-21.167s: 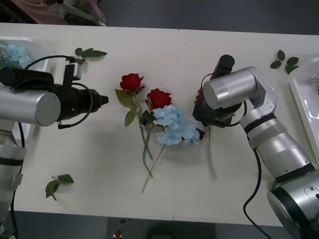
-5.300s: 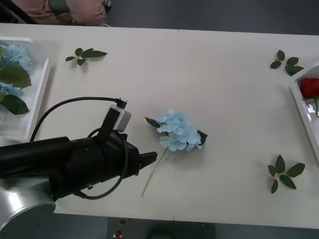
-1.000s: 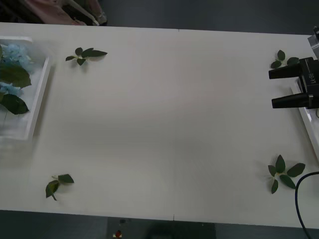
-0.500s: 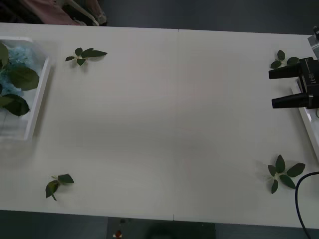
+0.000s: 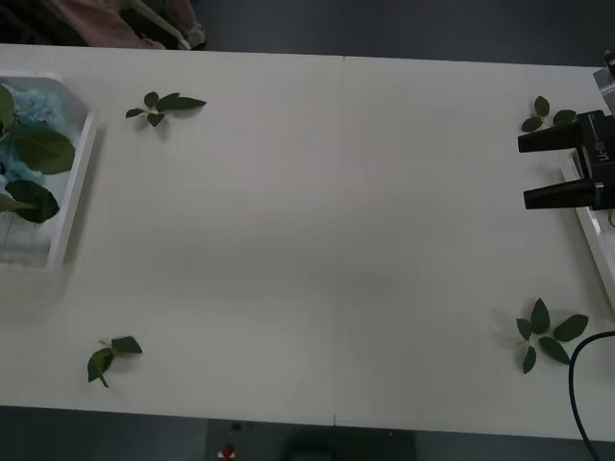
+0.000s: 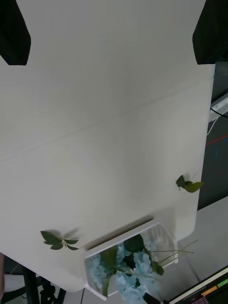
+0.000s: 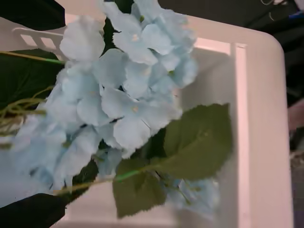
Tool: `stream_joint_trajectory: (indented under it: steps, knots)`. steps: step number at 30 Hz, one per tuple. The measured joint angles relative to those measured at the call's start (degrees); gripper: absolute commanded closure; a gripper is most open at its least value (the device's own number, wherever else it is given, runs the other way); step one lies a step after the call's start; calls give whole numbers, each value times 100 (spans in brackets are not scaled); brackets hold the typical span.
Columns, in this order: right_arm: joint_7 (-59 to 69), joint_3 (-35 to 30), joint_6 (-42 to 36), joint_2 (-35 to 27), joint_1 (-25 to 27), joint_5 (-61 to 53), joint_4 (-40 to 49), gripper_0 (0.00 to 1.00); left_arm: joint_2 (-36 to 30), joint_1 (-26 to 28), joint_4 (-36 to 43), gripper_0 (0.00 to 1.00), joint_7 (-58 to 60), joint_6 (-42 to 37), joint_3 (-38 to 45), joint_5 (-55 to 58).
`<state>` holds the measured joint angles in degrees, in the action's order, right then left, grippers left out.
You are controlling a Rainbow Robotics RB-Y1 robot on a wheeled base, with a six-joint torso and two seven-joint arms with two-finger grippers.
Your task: Put the red flowers into the right box and the blue flowers into the left box
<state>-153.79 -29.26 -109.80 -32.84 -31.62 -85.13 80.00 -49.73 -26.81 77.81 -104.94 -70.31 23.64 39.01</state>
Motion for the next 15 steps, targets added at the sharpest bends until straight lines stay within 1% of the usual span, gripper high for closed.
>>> stream_joint_trajectory:
  steps: [3, 5, 9, 12, 15]
  knots:
    - [0, 0, 0, 0, 0, 0, 0, 0, 0, 572, 998, 0, 1, -184, 408, 345]
    - [0, 0, 0, 0, 0, 0, 0, 0, -1, 1094, 1624, 0, 1, -203, 629, 659]
    - [0, 0, 0, 0, 0, 0, 0, 0, 4, 2144, 2616, 0, 3, -80, 893, 1313]
    - [0, 0, -1, 0, 0, 0, 0, 0, 116, 2831, 3363, 0, 30, 550, 869, 1573]
    - [0, 0, -1, 0, 0, 0, 0, 0, 484, 3294, 3989, 0, 223, 1416, 576, 1572]
